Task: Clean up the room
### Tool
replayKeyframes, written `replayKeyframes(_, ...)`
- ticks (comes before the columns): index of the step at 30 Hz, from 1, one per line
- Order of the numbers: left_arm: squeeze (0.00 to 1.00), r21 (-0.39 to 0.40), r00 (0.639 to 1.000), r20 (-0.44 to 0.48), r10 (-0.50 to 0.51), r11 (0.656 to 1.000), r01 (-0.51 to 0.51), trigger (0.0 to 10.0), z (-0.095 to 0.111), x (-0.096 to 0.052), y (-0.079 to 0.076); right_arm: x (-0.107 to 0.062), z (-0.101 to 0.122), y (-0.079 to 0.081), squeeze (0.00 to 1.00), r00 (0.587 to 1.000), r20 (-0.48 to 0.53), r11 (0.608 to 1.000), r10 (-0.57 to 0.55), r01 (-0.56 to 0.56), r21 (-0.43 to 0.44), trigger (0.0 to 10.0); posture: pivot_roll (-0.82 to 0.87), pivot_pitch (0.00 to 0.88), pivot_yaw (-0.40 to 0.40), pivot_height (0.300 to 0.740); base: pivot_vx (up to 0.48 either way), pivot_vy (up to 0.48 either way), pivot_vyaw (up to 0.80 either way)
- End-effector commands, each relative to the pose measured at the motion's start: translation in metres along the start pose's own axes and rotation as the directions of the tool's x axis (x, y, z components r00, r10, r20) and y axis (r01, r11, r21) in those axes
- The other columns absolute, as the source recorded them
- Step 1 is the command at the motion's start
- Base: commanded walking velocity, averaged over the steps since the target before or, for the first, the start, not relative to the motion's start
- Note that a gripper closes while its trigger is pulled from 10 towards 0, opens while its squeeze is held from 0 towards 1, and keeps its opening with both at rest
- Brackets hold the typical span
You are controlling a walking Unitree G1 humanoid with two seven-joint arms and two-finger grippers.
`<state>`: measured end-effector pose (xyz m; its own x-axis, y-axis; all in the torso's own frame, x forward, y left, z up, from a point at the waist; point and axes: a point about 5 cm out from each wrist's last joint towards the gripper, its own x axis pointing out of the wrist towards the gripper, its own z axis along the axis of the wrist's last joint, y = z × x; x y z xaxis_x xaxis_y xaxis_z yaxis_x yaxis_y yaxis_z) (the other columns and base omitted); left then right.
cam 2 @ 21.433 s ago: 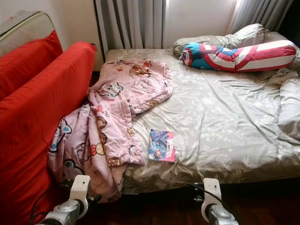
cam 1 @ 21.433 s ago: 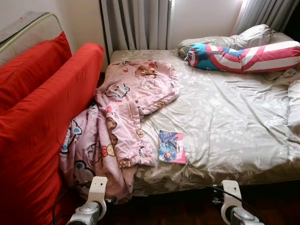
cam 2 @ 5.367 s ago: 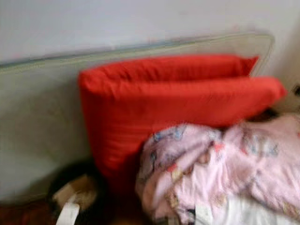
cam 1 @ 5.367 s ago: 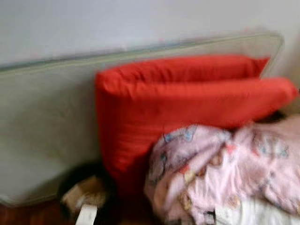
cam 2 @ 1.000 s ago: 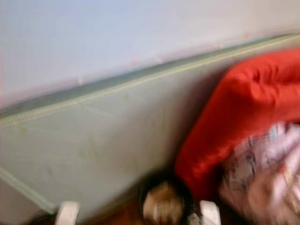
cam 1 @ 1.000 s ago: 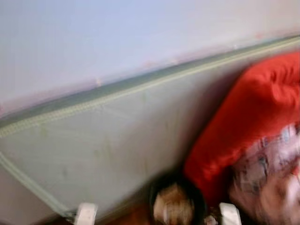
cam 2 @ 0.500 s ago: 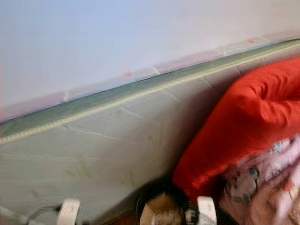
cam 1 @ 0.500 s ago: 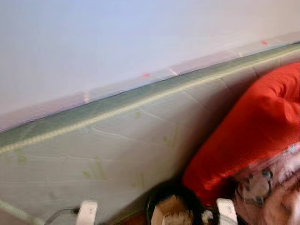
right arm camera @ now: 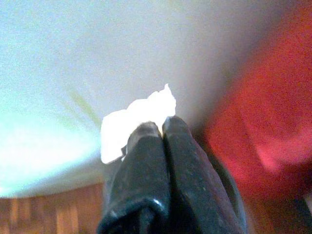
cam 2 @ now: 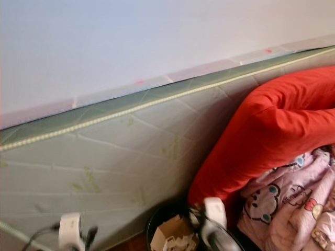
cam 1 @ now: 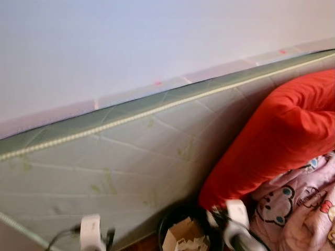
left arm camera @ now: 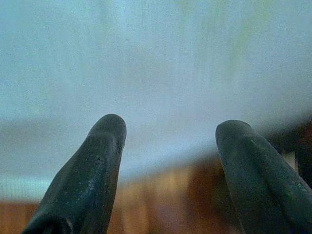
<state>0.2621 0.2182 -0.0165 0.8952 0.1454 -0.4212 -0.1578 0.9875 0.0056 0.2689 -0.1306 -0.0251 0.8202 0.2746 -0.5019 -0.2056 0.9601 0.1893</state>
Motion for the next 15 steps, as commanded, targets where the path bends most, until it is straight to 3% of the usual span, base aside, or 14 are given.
replayKeyframes(1, 0.0, -0.002, 0.985, 0.172, -0.001, 1.0, 0.002, 10.0, 0.043, 0.012, 0.001, -0.003, -0.006, -0.005, 0.0, 1.0, -0.017, 1.0, -0.018, 0.019, 0.019, 10.0, 0.03, 0.0, -0.058, 0.74, 0.0, 0.0, 0.0)
replayKeyframes(2, 0.0, 0.006, 0.957, 0.287, -0.037, 0.999, 0.037, 10.0, 0.071, 0.016, -0.006, 0.0, 0.004, -0.006, 0.0, 1.0, 0.017, 0.999, -0.021, 0.02, 0.029, 10.0, 0.03, 0.0, -0.061, 0.74, 0.0, 0.0, 0.0)
replayKeyframes(5, 0.0, 0.017, 0.919, 0.384, -0.092, 0.996, 0.093, 10.0, 0.088, 0.013, -0.016, 0.003, 0.018, -0.008, 0.0, 0.998, 0.055, 0.999, -0.029, 0.028, 0.023, 10.0, 0.04, 0.0, -0.072, 0.74, 0.0, 0.0, 0.0)
replayKeyframes(10, 0.0, 0.024, 0.898, 0.429, -0.101, 0.995, 0.1, 10.0, 0.083, 0.005, -0.021, 0.002, 0.017, -0.015, 0.0, 0.995, 0.047, 0.996, -0.091, 0.092, -0.004, 10.0, 0.05, 0.0, -0.086, 0.74, 0.0, 0.0, 0.0)
replayKeyframes(15, 0.0, 0.008, 0.893, 0.443, -0.081, 0.996, 0.086, 10.0, 0.074, -0.003, -0.018, -0.006, 0.001, -0.027, 0.0, 0.986, -0.014, 0.986, -0.164, 0.164, 0.027, 10.0, 0.06, 0.0, -0.096, 0.74, 0.0, 0.0, 0.0)
